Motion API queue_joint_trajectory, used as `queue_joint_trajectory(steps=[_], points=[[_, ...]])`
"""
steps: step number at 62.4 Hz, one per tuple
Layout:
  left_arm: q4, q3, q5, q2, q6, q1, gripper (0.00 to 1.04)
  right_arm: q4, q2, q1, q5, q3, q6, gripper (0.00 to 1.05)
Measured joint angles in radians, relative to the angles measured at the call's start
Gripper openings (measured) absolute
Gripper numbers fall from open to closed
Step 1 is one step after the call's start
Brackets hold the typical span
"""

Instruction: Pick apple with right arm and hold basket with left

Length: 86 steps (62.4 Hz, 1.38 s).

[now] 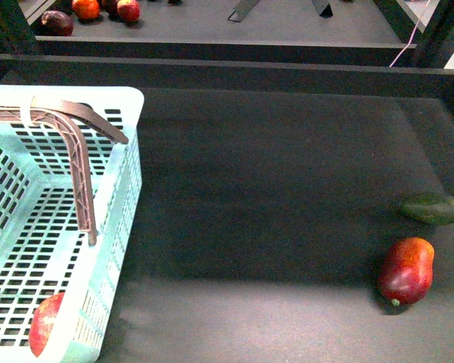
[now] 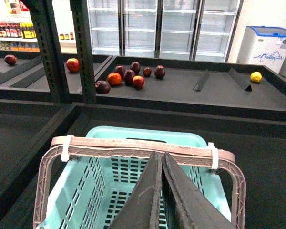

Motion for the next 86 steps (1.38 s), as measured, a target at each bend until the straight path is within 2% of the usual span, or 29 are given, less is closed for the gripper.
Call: queue_joint_trajectory(steps=[36, 40, 51, 57, 64, 86], points=[[-0.006, 0.000, 0.000, -0.012, 0.000, 0.000, 0.03, 0.000, 0.000, 0.000, 0.000, 0.000, 0.000, 0.96], [-0.006, 0.000, 0.000, -0.012, 0.000, 0.000, 0.20, 0.000, 0.000, 0.000, 0.000, 0.000, 0.000, 0.96], [-0.006, 0.000, 0.000, -0.012, 0.000, 0.000, 0.51, 0.000, 0.000, 0.000, 0.000, 0.000, 0.000, 0.96], [-0.006, 0.000, 0.000, -0.012, 0.000, 0.000, 0.78, 0.000, 0.000, 0.000, 0.000, 0.000, 0.000, 0.96], [-0.006, 0.000, 0.000, -0.012, 0.000, 0.000, 0.98, 0.000, 0.000, 0.000, 0.000, 0.000, 0.000, 0.96], [-0.006, 0.000, 0.000, -0.012, 0.002, 0.000, 0.98, 0.000, 0.000, 0.000, 0.000, 0.000, 0.000, 0.96]])
